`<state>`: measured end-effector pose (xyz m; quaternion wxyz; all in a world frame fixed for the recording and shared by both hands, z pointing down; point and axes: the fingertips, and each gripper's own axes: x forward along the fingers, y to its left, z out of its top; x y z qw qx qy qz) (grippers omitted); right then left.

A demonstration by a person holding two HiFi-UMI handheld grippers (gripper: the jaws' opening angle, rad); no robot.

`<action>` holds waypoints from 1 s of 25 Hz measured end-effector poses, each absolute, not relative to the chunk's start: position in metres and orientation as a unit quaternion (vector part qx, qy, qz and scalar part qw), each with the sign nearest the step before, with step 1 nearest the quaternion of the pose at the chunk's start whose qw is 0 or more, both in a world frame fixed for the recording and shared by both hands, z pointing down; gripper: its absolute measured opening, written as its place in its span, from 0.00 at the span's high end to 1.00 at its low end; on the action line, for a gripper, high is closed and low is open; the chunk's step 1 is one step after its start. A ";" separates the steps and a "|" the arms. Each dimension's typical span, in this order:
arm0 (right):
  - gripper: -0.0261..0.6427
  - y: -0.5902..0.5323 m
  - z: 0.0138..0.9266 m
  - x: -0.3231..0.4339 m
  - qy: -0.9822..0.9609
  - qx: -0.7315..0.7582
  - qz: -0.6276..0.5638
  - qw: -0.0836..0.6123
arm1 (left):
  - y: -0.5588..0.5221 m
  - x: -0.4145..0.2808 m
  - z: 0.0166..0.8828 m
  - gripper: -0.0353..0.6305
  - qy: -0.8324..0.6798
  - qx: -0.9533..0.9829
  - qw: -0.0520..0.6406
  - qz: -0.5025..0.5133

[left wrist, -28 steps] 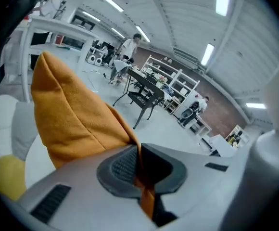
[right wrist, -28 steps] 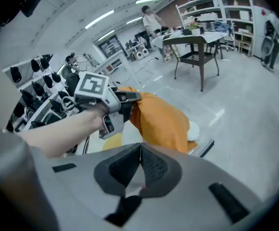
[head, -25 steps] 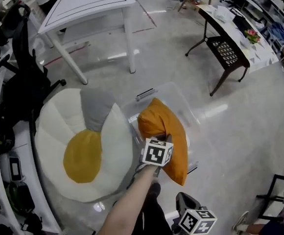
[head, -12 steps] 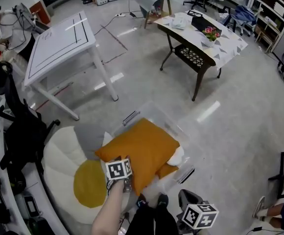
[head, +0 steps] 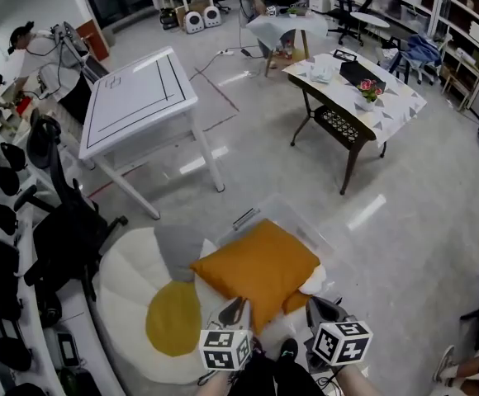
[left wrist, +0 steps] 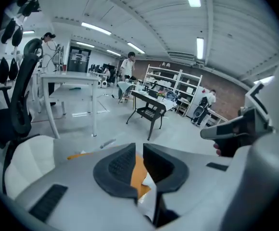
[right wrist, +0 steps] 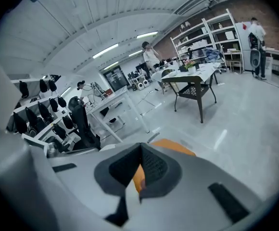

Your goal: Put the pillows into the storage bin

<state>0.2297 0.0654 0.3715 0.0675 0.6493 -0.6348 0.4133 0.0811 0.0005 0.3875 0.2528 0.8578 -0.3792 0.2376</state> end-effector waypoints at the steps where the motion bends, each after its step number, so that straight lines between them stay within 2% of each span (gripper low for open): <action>1: 0.96 0.065 0.367 0.228 -0.640 0.648 0.408 0.068 | 0.002 0.079 0.377 0.88 -0.380 0.861 0.242 0.236; 5: 0.96 0.064 0.352 0.226 -0.658 0.645 0.383 0.069 | 0.004 0.067 0.352 0.88 -0.391 0.863 0.219 0.231; 13: 0.96 0.074 0.334 0.236 -0.671 0.651 0.347 0.075 | 0.014 0.059 0.339 0.88 -0.405 0.857 0.216 0.234; 21: 0.96 0.085 0.332 0.250 -0.675 0.646 0.350 0.070 | 0.020 0.055 0.344 0.88 -0.440 0.832 0.250 0.228; 25: 0.96 0.088 0.339 0.252 -0.679 0.640 0.351 0.076 | 0.022 0.056 0.347 0.88 -0.443 0.831 0.243 0.233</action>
